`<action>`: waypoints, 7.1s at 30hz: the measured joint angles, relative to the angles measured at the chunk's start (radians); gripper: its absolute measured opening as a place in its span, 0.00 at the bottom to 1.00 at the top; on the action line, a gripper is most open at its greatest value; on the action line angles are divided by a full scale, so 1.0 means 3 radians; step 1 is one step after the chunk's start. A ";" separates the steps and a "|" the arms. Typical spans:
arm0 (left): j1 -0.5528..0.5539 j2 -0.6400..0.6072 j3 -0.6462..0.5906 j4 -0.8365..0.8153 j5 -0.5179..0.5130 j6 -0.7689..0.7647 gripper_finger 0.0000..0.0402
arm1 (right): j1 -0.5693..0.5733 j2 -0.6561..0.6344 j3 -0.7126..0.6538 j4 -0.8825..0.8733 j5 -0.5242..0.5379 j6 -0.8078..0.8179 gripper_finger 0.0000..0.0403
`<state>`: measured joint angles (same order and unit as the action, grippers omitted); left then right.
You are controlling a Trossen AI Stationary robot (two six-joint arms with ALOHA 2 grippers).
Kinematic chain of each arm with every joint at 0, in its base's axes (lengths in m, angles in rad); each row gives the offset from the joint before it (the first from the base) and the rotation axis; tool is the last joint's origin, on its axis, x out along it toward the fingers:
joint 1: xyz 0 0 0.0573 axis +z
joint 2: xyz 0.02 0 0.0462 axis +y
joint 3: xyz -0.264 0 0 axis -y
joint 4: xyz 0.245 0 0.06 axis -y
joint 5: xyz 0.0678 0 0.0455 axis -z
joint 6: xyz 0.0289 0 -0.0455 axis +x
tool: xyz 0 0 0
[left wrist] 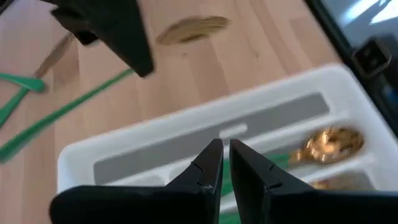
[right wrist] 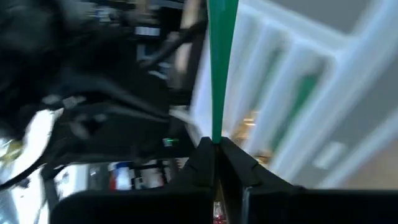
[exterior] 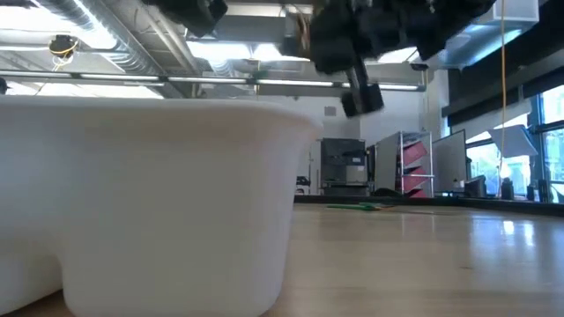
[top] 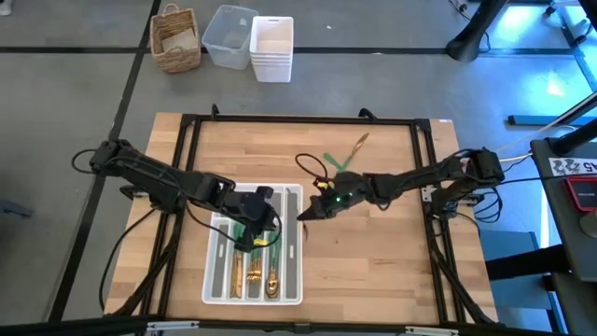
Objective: Sort silverware
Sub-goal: Put the spoon in the silverware tray
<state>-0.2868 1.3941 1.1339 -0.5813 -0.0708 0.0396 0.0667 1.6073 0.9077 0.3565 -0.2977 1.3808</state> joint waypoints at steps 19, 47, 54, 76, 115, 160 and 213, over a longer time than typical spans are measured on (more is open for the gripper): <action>0.0111 -0.0568 -0.0001 0.0651 -0.0173 -0.1007 0.05 | 0.0321 -0.0005 0.0003 0.2031 -0.0001 -0.0837 0.02; 0.0165 -0.0295 0.0000 0.2790 0.0034 -0.1214 0.36 | 0.0208 -0.0006 0.0288 0.2477 -0.1054 -0.2497 0.02; 0.0152 -0.0057 0.0000 0.3342 0.0314 -0.1165 0.41 | 0.0142 -0.0006 0.0312 0.2463 -0.1145 -0.2505 0.02; 0.0176 0.0182 0.0000 0.3673 0.0301 -0.1273 0.27 | 0.0146 -0.0006 0.0308 0.2389 -0.1137 -0.2529 0.02; 0.0121 -0.0100 0.0000 0.3333 0.0298 -0.1058 0.00 | 0.0133 -0.0005 0.0309 0.2203 -0.1073 -0.2347 0.31; -0.0761 0.0430 -0.1527 0.2784 -0.0810 -0.5375 0.00 | -0.2168 -0.0818 0.0309 -0.2035 -0.1361 -0.3915 0.30; -0.0829 0.0627 -0.1149 0.1640 -0.0721 -0.6848 0.00 | -0.2162 -0.0816 0.0309 -0.2595 -0.0978 -0.4446 0.30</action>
<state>-0.5355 1.5823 0.7892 -0.0892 -0.2870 -2.0150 -0.5819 1.3624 1.0004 -0.4220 -0.5911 0.0470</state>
